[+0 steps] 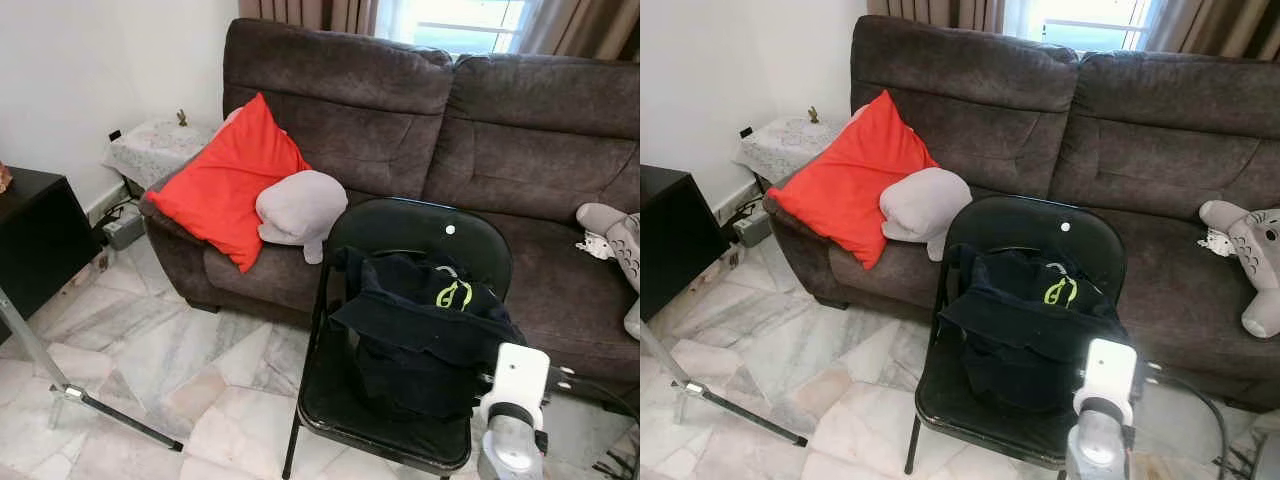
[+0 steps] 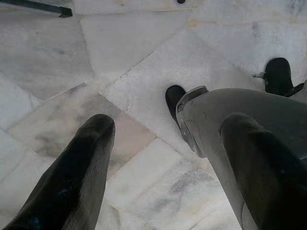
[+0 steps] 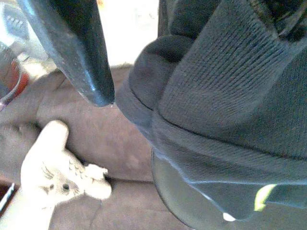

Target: Hang hanger

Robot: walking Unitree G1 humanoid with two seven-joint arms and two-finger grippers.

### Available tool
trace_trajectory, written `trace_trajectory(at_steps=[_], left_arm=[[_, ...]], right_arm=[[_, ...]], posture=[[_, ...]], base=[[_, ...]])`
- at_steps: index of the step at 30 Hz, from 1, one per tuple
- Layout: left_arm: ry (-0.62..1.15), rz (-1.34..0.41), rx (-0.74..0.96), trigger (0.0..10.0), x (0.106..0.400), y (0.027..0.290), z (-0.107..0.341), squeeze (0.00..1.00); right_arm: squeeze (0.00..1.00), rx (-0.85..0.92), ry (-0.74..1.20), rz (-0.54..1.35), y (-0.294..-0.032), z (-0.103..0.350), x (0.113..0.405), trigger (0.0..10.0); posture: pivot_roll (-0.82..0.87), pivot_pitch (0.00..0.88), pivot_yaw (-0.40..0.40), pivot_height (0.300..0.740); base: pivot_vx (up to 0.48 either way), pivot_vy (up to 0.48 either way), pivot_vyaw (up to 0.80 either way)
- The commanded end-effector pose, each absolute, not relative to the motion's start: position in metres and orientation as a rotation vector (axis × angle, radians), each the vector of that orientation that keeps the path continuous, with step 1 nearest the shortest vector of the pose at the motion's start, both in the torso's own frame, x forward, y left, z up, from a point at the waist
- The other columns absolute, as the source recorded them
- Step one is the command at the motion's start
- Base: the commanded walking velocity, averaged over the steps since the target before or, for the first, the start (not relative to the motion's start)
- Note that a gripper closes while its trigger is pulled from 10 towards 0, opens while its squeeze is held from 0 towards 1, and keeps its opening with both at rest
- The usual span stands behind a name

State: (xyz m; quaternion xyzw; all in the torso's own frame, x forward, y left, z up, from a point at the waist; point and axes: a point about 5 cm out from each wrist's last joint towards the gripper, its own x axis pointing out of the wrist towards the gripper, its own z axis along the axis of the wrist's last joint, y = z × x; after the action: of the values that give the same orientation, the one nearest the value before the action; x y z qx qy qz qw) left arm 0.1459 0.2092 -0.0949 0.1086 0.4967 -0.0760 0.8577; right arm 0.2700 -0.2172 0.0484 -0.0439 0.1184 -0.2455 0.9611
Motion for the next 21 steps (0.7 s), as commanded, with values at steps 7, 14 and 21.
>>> trace_trajectory(at_steps=[7,14,21], left_arm=[[1.077,-0.173,0.239,10.0,0.139,0.210,-0.097,0.00],[1.077,-0.176,0.242,10.0,0.139,0.211,-0.097,0.00],[1.079,-0.177,0.243,10.0,0.139,0.211,-0.097,0.00]], right_arm=[[0.00,0.046,0.273,-0.513,-0.221,0.043,0.273,10.0],[0.00,-0.026,0.127,-0.430,-0.217,0.067,0.293,10.0],[0.00,-0.145,0.175,-0.418,-0.217,0.059,0.290,10.0]], posture=[[0.03,0.005,0.002,0.740],[0.04,0.008,0.008,0.740],[0.04,0.009,0.009,0.740]], base=[[0.000,0.000,0.00],[0.000,0.000,0.00],[0.000,0.000,0.00]])
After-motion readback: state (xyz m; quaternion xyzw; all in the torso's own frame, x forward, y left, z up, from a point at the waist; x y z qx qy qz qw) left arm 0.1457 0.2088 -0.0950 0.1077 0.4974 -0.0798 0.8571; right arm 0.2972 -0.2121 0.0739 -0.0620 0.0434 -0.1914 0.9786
